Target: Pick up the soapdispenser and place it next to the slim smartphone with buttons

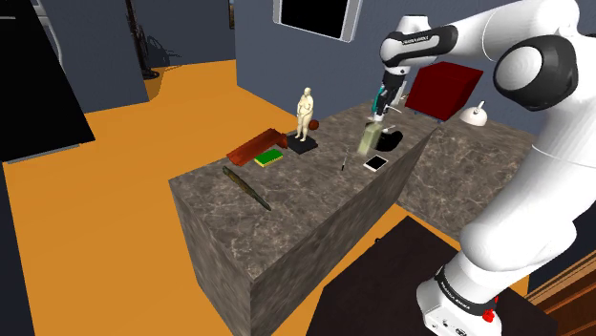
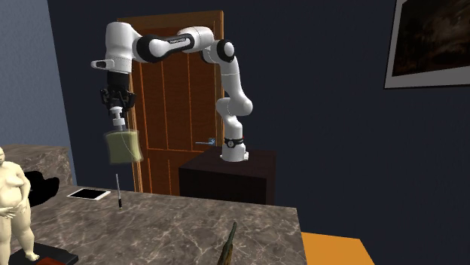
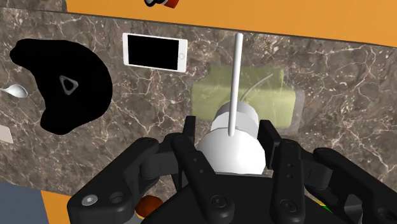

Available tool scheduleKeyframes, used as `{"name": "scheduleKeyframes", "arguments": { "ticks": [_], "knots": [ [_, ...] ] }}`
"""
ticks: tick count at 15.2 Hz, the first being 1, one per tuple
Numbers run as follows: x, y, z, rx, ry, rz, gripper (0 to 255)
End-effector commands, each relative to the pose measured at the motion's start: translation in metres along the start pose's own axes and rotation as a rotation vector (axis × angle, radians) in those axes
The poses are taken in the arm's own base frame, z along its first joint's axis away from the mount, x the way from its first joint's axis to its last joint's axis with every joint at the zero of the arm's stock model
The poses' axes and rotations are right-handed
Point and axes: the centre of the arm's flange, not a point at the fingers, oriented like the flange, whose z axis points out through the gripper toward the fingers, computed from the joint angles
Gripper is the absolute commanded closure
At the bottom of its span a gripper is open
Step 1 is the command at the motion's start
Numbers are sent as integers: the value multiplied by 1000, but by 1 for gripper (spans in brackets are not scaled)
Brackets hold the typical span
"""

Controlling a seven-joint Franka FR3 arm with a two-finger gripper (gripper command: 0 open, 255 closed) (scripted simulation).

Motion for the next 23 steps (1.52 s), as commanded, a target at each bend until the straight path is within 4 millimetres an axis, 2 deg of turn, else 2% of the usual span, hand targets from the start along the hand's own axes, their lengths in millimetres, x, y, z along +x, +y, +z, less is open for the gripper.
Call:
{"name": "scheduleKeyframes", "arguments": {
  "ticks": [1,23],
  "knots": [
    [-2,0,10,-1,1,0,255],
    [-5,-14,126,-1,1,0,255]
  ]
}}
